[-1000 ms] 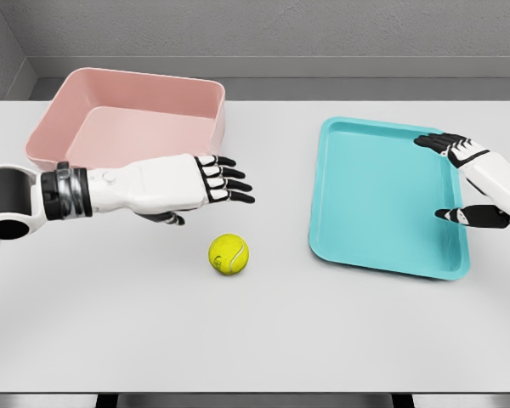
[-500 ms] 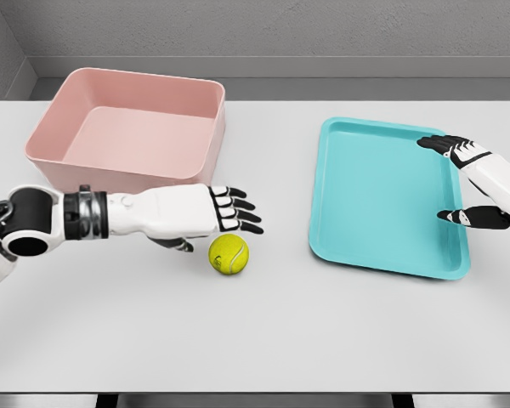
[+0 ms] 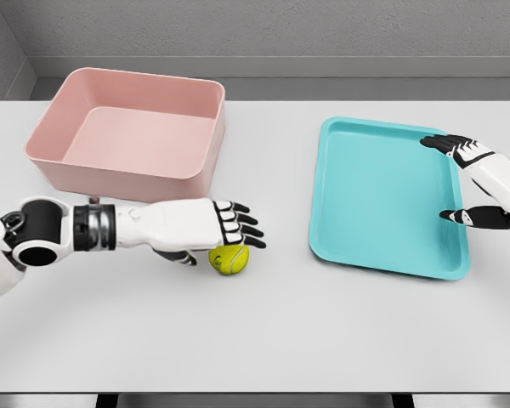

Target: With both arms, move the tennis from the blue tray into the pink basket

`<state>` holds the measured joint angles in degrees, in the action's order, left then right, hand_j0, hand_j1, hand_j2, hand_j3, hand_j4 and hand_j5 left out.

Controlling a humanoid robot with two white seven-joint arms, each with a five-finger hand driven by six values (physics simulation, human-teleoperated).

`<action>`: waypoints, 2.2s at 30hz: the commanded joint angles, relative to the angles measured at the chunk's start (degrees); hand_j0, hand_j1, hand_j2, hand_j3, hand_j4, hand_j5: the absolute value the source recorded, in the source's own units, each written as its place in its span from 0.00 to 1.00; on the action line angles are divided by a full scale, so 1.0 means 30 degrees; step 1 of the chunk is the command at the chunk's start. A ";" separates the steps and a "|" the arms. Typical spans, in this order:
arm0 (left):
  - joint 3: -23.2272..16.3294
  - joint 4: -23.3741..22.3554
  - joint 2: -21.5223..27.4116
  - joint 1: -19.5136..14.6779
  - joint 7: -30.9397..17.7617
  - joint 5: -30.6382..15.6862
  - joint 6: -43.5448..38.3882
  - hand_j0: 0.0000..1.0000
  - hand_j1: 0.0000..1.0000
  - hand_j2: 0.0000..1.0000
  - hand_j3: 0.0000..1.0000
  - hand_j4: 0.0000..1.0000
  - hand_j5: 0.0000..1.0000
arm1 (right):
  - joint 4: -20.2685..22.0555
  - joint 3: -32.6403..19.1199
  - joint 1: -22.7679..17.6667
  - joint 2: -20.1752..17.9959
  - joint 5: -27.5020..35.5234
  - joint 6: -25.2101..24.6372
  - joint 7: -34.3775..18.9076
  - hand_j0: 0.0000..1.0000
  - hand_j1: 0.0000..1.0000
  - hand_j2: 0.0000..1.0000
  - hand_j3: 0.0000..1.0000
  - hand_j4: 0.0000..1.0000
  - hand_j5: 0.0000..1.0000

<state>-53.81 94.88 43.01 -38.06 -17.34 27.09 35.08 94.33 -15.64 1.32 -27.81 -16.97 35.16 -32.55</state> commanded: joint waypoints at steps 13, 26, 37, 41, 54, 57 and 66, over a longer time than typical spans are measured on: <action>-0.0578 -0.0954 -0.0860 0.0000 -0.0019 -0.0065 -0.0027 1.00 1.00 1.00 1.00 1.00 1.00 | -0.0183 -0.0088 0.0000 -0.0019 0.0120 -0.0052 -0.0018 1.00 1.00 1.00 1.00 1.00 1.00; -0.0871 -0.1452 -0.1242 -0.0029 -0.0019 0.0081 -0.0027 1.00 1.00 1.00 1.00 1.00 1.00 | -0.0594 -0.0117 0.0000 -0.0077 0.0120 -0.0052 -0.0018 1.00 1.00 1.00 1.00 1.00 1.00; -0.0988 -0.1833 -0.1300 0.0000 -0.0283 0.0198 -0.0027 0.84 0.84 0.84 0.84 0.84 0.84 | -0.0594 -0.0117 0.0000 -0.0077 0.0120 -0.0052 0.0011 1.00 1.00 1.00 1.00 1.00 1.00; -0.0988 -0.1863 -0.1300 0.0000 -0.0341 0.0228 -0.0027 0.76 0.76 0.76 0.76 0.76 0.76 | -0.0887 -0.0117 0.0000 -0.0077 0.0150 -0.0052 0.0011 1.00 1.00 1.00 1.00 1.00 1.00; -0.0959 -0.1804 -0.1271 -0.0146 -0.0927 0.0081 -0.0027 0.58 0.58 0.58 0.58 0.58 0.58 | -0.0916 -0.0293 0.0000 -0.0107 0.0150 -0.0052 0.0011 1.00 1.00 1.00 1.00 1.00 1.00; -0.0930 -0.1540 -0.1095 -0.0498 -0.0927 -0.0095 -0.0027 0.59 0.59 0.59 0.59 0.59 0.59 | -0.0887 -0.0293 -0.0029 -0.0107 0.0150 -0.0052 0.0011 1.00 1.00 1.00 1.00 1.00 1.00; -0.0900 -0.1247 -0.0715 -0.1347 -0.0898 -0.0446 -0.0027 0.59 0.59 0.59 0.59 0.59 0.59 | -0.0887 -0.0293 -0.0029 -0.0077 0.0150 -0.0052 0.0011 1.00 1.00 1.00 1.00 1.00 1.00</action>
<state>-56.58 90.99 40.46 -42.36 -20.05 26.39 35.08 91.66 -16.51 1.23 -28.00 -16.98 35.16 -32.55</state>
